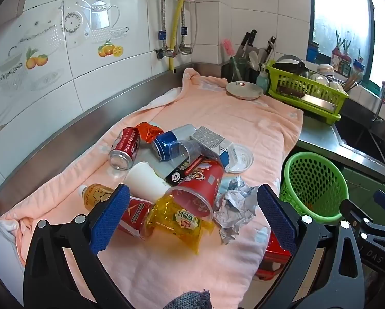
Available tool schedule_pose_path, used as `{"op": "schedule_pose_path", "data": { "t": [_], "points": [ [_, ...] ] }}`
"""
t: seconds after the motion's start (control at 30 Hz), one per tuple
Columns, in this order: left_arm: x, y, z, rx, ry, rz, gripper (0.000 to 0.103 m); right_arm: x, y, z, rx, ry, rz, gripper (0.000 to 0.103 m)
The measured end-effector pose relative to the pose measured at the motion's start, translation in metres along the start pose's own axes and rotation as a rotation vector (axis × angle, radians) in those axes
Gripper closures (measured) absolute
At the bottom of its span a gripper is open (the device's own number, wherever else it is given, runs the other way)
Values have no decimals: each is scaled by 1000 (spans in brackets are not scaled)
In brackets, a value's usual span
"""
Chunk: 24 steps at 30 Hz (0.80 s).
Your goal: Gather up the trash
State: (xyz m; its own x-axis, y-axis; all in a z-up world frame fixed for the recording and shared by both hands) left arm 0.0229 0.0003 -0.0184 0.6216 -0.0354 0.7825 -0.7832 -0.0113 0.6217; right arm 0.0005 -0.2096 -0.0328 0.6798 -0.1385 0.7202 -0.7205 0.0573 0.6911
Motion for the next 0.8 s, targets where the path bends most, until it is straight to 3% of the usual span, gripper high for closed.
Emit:
{"op": "schedule_pose_path", "data": {
  "t": [0.8],
  "points": [
    [0, -3, -2, -7, 8, -17, 5, 2, -1, -2, -1, 1, 1, 6]
  ]
}}
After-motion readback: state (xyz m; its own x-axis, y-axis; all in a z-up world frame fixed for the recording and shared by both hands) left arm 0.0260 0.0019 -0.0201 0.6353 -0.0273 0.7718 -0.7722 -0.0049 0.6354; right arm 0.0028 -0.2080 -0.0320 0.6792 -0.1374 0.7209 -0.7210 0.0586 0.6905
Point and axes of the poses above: each gripper's, at about its wrist camera, not at the fingertips, and y roughly against the way its jaws point, z to its right, x to its top, the point moved 3 cm from there along -y, roughly the way its jaws point, and after that the axes turned 2 degrees about -y, right-handed, at the moved point
